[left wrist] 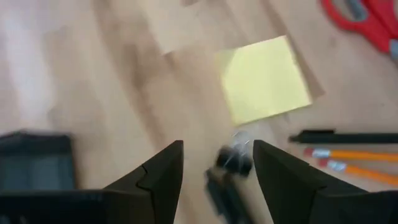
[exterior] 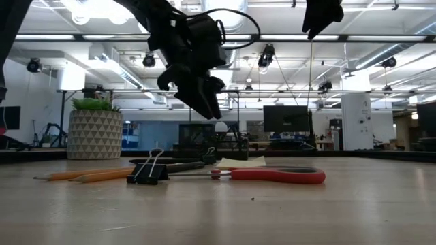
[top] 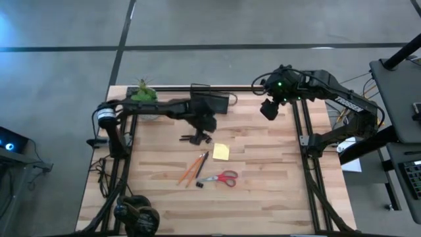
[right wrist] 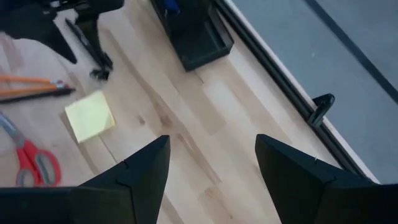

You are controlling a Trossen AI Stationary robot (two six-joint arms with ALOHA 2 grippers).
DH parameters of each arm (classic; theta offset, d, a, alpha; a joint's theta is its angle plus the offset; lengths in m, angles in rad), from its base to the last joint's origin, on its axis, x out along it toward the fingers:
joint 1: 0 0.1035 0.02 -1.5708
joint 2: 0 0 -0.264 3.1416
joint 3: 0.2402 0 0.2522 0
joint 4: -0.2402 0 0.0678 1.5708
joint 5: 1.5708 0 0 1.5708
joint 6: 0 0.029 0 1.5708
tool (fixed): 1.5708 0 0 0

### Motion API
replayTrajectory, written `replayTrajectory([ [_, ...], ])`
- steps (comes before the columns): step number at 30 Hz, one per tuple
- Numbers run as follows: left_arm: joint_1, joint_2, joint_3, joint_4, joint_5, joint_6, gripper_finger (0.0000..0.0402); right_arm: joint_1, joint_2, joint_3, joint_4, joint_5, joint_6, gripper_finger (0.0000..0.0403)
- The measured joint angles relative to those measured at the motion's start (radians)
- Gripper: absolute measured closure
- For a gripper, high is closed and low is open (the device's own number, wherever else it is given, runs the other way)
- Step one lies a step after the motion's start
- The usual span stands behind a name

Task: Pick and place office supplies into organizer
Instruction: Put the top binder clip into the bottom left section of the black desk organizer

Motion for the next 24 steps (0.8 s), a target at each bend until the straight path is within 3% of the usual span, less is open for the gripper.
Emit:
replayTrajectory([
  [3,-0.026,0.018,-0.038,0.108,-0.005,0.000,0.0224,0.000,0.000,0.000,-0.020,-0.004,-0.011,0.0170],
  [9,-0.030,0.048,-0.059,0.128,-0.167,-0.013,0.0224,0.000,-0.010,0.000,-0.030,-0.004,-0.020,0.0170],
  [11,-0.032,0.045,-0.059,0.130,-0.166,-0.045,0.0224,0.000,-0.015,-0.001,-0.033,-0.003,-0.027,0.0170],
  [17,-0.060,0.038,-0.025,0.060,-0.150,-0.319,0.0224,0.000,-0.029,-0.001,-0.034,0.000,-0.031,0.0170],
  [24,-0.187,0.036,0.012,-0.013,-0.448,-0.569,0.0224,0.000,-0.031,-0.001,-0.033,0.009,-0.035,0.0170],
])
